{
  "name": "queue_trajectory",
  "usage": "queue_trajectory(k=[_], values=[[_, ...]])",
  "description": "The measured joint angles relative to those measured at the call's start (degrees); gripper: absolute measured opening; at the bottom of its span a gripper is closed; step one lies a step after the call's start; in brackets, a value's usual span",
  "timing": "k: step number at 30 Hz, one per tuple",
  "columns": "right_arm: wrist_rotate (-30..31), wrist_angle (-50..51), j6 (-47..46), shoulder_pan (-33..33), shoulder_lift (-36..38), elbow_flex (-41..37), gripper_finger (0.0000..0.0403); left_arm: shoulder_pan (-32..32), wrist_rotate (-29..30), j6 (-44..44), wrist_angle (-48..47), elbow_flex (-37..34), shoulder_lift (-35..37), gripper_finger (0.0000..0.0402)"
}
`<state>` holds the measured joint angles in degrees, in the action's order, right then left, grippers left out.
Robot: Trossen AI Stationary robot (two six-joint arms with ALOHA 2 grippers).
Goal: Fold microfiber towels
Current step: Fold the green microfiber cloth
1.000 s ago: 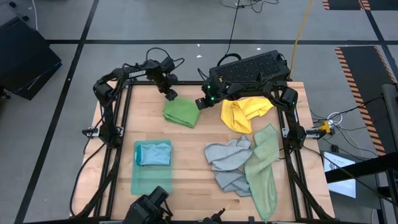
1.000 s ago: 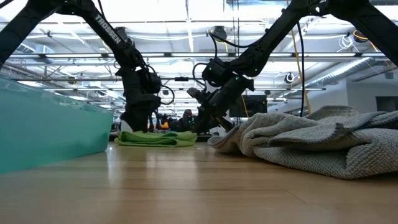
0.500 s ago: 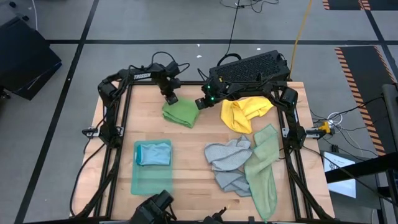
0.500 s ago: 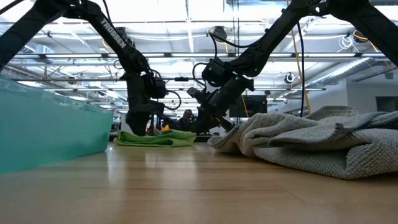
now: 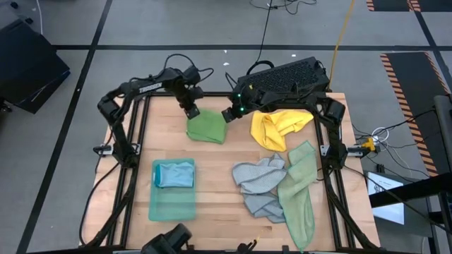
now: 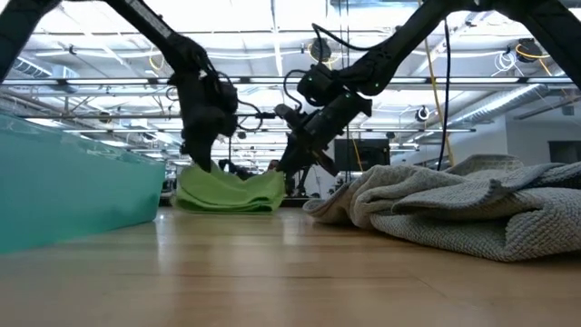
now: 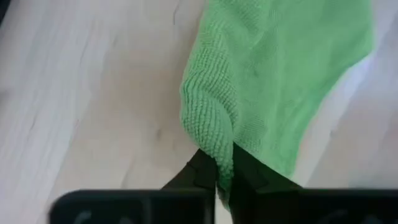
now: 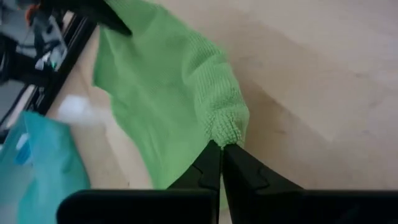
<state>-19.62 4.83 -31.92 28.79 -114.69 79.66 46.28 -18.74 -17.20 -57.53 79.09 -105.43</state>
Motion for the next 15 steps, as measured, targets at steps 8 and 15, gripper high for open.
queue_trajectory(k=[8,15], values=[[1.61,0.2,2.86,-3.11,0.0,0.0,0.0002,1.79,4.26,0.24,-4.34,0.0,7.6,0.0237],[3.3,0.11,5.69,-4.13,0.0,0.0,0.0002,3.03,0.95,-0.98,4.46,0.05,10.22,0.0338]])
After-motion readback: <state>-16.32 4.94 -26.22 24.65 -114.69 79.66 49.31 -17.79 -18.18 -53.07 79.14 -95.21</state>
